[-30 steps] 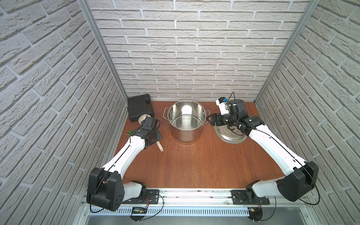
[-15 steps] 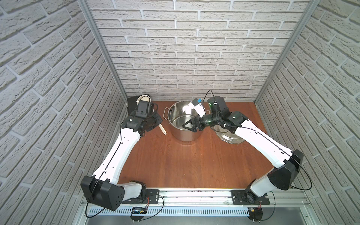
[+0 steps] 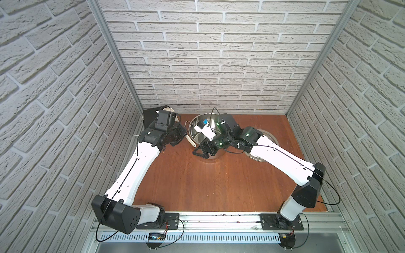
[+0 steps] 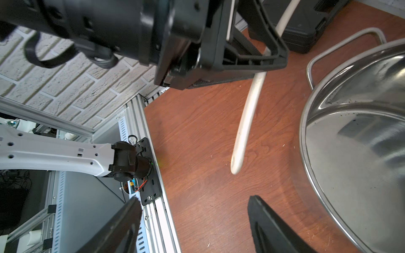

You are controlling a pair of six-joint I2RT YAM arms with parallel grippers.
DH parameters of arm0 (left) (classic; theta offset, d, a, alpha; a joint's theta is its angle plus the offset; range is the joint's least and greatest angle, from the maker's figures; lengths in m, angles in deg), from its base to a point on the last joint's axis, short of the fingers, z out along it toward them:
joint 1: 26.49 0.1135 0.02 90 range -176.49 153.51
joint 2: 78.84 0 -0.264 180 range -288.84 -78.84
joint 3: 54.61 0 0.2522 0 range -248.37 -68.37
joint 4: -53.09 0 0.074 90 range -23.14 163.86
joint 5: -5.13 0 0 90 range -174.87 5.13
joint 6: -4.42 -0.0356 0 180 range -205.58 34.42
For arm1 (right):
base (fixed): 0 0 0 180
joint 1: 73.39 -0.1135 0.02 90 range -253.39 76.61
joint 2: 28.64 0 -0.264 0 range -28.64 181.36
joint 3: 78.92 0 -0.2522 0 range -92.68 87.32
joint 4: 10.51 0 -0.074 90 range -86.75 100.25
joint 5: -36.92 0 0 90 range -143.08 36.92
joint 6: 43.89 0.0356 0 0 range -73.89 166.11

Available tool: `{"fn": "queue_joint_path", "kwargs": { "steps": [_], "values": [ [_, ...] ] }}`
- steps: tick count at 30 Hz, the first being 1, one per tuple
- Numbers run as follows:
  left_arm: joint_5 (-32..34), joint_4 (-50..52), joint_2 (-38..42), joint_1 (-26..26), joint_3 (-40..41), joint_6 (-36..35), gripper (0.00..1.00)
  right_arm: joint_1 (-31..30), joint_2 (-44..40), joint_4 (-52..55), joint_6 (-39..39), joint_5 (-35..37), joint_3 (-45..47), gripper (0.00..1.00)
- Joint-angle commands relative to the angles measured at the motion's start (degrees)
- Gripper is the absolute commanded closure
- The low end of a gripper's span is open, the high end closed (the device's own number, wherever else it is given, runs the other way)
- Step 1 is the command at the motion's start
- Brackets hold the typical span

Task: Stir the soup with a spoon
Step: Adjust the spoon.

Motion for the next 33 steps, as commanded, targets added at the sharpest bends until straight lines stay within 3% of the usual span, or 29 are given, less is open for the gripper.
{"fn": "queue_joint_path", "kwargs": {
  "steps": [1,9,13,15,23,27,33],
  "values": [
    [-1.33,-4.17,1.9,-0.75,1.39,3.1,1.0,-0.67,0.74,0.46,-1.8,3.79,-2.93,0.23],
    [-1.49,-5.91,3.48,-1.85,3.46,5.16,1.0,-0.89,3.33,1.59,-2.01,4.59,-4.99,0.4],
    [-1.93,-6.68,3.3,-1.9,3.66,5.44,1.0,-0.88,3.79,1.25,-1.84,5.23,-4.9,0.43],
    [-2.2,-6.64,2.97,-2.02,3.56,5.43,1.0,-0.89,4.14,0.91,-1.92,5.95,-5.57,0.53],
    [-0.53,-5.7,3.32,-2.06,4.05,5.69,1.0,-0.98,3.53,-0.92,-1.55,7.14,-5.22,0.47],
    [-0.83,-4.89,2.67,-2.08,3.6,6.77,1.0,-1.23,2.43,-2.4,-2.17,10.96,-4.01,0.61],
    [-0.5,-2.26,2.77,-2.1,3.12,9.48,1.0,-2.59,1.65,-2.79,-4.5,16.93,-3.45,0.65]
  ]
}}
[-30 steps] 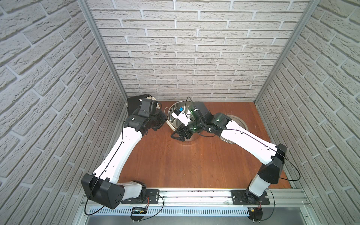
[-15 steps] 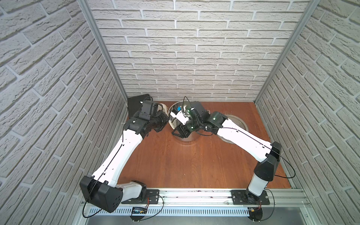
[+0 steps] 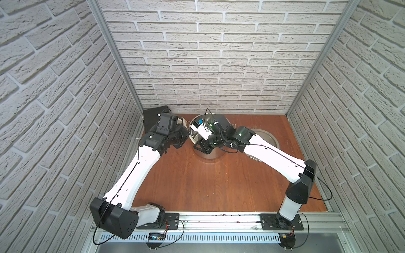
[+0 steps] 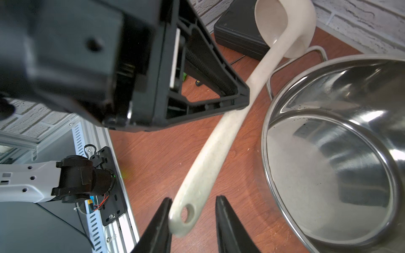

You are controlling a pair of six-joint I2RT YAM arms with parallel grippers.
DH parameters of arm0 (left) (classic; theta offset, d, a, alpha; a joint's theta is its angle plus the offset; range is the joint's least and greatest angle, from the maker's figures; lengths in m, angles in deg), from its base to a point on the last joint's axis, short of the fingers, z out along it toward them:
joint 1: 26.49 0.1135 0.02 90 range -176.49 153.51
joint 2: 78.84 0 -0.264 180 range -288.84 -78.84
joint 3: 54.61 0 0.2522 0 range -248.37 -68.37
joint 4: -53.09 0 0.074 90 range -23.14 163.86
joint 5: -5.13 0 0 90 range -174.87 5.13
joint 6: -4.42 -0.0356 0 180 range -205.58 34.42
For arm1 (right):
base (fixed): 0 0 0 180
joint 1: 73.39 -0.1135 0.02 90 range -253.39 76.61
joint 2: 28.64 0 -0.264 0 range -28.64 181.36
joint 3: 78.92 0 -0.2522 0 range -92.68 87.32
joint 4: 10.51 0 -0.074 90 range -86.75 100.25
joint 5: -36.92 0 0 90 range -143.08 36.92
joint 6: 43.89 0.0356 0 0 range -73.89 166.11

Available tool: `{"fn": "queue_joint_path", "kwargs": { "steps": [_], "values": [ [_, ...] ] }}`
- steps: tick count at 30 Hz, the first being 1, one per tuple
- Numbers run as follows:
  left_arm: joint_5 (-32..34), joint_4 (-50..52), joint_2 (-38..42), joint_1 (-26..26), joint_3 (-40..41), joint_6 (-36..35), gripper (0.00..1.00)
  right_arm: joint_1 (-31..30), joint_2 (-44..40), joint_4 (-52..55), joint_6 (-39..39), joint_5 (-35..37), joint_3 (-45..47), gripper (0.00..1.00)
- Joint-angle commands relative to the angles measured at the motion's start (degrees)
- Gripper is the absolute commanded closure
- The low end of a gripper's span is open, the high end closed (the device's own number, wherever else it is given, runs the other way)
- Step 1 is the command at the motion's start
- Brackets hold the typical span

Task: Stir the soup with a spoon
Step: Adjust the spoon.

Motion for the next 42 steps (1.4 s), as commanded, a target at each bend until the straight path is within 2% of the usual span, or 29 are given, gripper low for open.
{"fn": "queue_joint_path", "kwargs": {
  "steps": [1,8,13,29,32,33,35,39,42],
  "values": [
    [0.42,1.37,0.68,-0.28,-0.56,1.91,1.0,-0.83,-2.37,-3.28,-1.95,4.84,0.68,0.65],
    [0.98,5.01,0.86,-0.45,-2.59,2.14,1.0,-2.03,-2.11,-3.75,-3.25,6.74,-0.28,0.64],
    [0.78,4.93,0.9,-0.71,-2.74,2.61,1.0,-2.32,-1.59,-4.11,-3.82,6.9,-0.8,0.66],
    [0.44,1.75,2.5,-1.6,0.09,5.6,1.0,-3.14,-1.14,-5.4,-4.24,6.43,-0.72,0.97],
    [0.52,0.95,2.53,-1.59,0.1,5.65,1.0,-3.23,-1.23,-5.13,-4.7,6.32,-0.71,0.97],
    [0.77,0.81,2.65,-1.58,0.04,5.59,0.97,-3.22,-1.23,-4.85,-4.86,6.49,-0.87,0.97],
    [1.53,0.1,3.04,-1.55,0.04,5.6,0.76,-3.22,-1.27,-4.04,-5.43,7.31,-1.07,0.97],
    [3.18,-0.27,3.01,-1.53,-2.9,4.05,0.43,-2.65,-2.18,-3.23,-6.44,9.54,-1.09,0.97],
    [4.86,1.13,2.83,-1.59,-6.58,2.48,0.31,-1.89,-3.04,-2.96,-7.21,10.58,-1.37,0.97]
  ]
}}
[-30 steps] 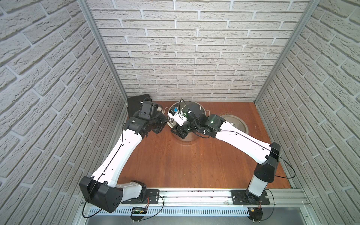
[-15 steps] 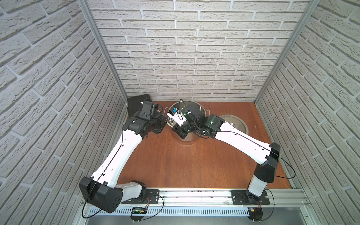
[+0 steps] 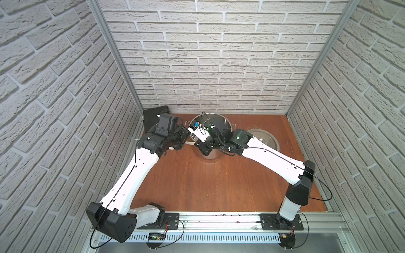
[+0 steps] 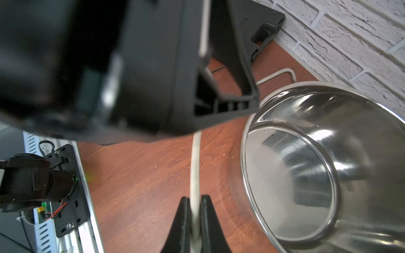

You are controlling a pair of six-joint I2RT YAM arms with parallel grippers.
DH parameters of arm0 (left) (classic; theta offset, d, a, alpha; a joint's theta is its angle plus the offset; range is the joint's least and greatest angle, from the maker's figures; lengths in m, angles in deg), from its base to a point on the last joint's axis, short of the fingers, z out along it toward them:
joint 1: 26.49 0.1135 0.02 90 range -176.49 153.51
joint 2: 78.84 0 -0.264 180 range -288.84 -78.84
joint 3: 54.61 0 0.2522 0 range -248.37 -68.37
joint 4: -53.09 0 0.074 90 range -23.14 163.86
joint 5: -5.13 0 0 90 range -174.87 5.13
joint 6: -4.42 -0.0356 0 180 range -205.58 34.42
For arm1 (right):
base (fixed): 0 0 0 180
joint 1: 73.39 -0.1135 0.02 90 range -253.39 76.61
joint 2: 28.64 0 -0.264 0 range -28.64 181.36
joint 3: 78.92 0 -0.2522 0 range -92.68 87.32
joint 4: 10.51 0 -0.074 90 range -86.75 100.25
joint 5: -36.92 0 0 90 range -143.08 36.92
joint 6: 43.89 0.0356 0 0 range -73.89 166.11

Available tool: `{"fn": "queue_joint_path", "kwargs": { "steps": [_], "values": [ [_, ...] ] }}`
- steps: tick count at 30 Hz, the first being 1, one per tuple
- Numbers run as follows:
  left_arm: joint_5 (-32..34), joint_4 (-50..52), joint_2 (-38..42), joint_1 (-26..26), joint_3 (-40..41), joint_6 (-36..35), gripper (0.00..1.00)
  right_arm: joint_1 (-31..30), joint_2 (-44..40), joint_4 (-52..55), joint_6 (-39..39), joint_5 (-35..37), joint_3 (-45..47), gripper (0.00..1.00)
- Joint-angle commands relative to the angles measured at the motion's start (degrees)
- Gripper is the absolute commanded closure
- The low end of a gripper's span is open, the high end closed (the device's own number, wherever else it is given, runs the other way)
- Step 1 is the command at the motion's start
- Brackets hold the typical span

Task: Stir the soup with a spoon
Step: Adjust the spoon.

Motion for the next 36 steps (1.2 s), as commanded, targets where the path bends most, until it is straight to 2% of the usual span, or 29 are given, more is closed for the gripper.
{"fn": "queue_joint_path", "kwargs": {
  "steps": [1,7,14,17,22,27,36],
  "values": [
    [2.55,-1.13,1.15,-0.34,-4.91,-2.85,0.3,0.85,-3.35,-2.13,-1.74,1.64,-1.52,0.97],
    [7.93,3.59,2.12,-0.26,-11.63,-7.17,0.29,3.11,-5.55,-1.99,-3.0,2.09,-3.32,0.97],
    [17.45,9.23,3.51,0.01,-18.74,-17.21,0.24,7.51,-9.82,-1.8,-3.26,3.47,-6.83,0.97],
    [19.54,10.16,3.21,0.08,-20.31,-21.63,0.22,10.0,-11.32,0.78,-4.2,4.03,-8.77,0.97],
    [18.75,8.54,0.28,-0.5,-20.81,-31.22,0.18,13.77,-14.53,5.49,-5.64,8.75,-6.21,0.97],
    [20.65,7.15,-3.7,-4.18,-20.18,-40.42,0.02,14.18,-17.55,11.25,-5.39,11.97,-1.41,0.97],
    [19.76,-2.31,-6.02,-7.48,-13.44,-42.31,0.02,14.1,-17.41,17.04,-2.93,13.35,3.5,0.97]
  ]
}}
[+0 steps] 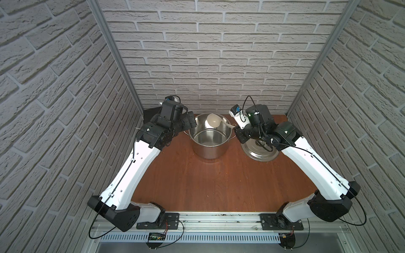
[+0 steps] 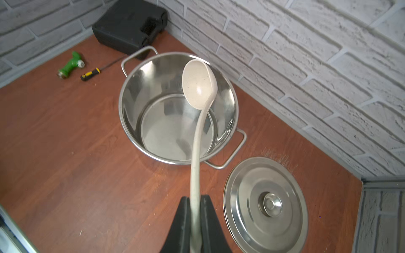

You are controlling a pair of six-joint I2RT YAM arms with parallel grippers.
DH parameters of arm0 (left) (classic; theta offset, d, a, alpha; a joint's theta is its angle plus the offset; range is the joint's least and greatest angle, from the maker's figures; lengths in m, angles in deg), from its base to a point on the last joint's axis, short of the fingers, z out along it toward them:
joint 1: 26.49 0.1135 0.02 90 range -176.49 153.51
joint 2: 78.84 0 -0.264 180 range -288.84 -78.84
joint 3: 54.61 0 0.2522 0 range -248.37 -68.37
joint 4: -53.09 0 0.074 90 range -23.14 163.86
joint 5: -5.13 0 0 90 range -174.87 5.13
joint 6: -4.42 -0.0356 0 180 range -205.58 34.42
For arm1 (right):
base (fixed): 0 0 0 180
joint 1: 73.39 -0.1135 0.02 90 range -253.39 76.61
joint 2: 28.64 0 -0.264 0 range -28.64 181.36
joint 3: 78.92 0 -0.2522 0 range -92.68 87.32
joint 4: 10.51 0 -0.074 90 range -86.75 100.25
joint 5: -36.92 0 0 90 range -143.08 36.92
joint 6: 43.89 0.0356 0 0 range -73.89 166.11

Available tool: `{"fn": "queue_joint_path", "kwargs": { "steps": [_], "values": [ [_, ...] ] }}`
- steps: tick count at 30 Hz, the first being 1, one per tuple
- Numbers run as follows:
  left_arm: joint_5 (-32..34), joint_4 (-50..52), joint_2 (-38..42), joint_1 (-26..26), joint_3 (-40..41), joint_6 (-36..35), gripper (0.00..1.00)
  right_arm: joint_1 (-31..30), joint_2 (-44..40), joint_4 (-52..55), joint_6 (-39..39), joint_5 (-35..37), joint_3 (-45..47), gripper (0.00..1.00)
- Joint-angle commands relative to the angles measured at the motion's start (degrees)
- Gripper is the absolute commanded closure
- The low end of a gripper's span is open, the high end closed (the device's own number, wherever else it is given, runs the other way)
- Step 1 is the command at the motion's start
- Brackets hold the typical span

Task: Stir the soup with a spoon
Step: Adjust the spoon, then stir the soup in the pan with a stick.

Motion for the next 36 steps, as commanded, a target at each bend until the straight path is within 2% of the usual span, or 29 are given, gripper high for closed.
{"fn": "queue_joint_path", "kwargs": {
  "steps": [1,7,13,20,29,36],
  "values": [
    [0.0,-7.33,0.37,-0.49,3.45,-1.78,0.02,-0.34,0.77,1.08,1.26,2.0,0.74,0.97],
    [-0.51,-10.36,1.7,-0.53,7.93,0.19,0.02,-0.55,6.11,-1.24,1.14,3.3,-0.15,0.97],
    [-0.59,-10.9,4.03,-0.6,11.11,1.01,0.02,-1.03,13.53,-1.99,-0.16,4.0,-5.79,0.97],
    [1.0,-10.81,7.08,-0.54,14.32,1.28,0.02,-3.63,18.14,-2.2,-1.6,2.86,-10.17,0.97],
    [0.83,-11.19,6.71,-0.53,15.32,2.58,0.02,-8.58,15.21,0.73,-0.02,3.1,-7.08,0.97],
    [-0.7,-11.43,5.7,-0.53,15.42,3.67,0.02,-8.88,9.96,3.27,1.22,7.16,-1.82,0.97]
  ]
}}
